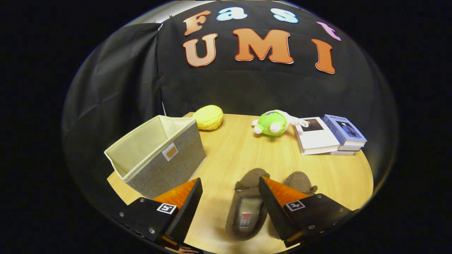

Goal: Open the storage box then place both shoes into the box .Put the left shoe in first, then the right shoe, with the right side of both shoes facing outward in a uniform manner.

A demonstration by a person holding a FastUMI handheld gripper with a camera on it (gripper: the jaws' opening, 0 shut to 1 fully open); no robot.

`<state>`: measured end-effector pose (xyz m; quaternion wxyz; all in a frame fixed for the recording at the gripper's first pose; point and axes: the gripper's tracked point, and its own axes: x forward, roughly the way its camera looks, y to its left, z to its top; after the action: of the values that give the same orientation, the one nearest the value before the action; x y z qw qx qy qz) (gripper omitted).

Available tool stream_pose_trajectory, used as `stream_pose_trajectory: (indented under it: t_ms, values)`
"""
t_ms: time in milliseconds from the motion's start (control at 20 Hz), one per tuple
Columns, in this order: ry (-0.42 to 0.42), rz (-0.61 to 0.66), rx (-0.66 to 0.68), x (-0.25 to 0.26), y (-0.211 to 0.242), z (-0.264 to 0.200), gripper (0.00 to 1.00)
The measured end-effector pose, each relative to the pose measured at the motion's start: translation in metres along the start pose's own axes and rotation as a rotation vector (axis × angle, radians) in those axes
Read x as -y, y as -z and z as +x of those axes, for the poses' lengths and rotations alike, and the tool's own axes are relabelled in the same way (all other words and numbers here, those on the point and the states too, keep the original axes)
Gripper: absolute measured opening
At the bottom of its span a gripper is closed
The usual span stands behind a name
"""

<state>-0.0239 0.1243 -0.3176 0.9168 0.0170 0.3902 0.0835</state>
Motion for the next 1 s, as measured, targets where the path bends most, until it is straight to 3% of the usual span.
stream_pose_trajectory:
  t_ms: [200,500,600,800,1000]
  values:
    - [0.032,0.042,-0.103,0.024,0.051,0.012,0.94]
    - [0.111,0.053,-0.163,0.054,0.079,0.041,0.87]
    - [0.109,0.073,-0.182,0.051,0.084,0.053,0.77]
    - [0.168,0.065,-0.225,0.062,0.093,0.069,0.47]
    - [0.197,0.156,-0.251,0.067,0.092,0.072,0.15]
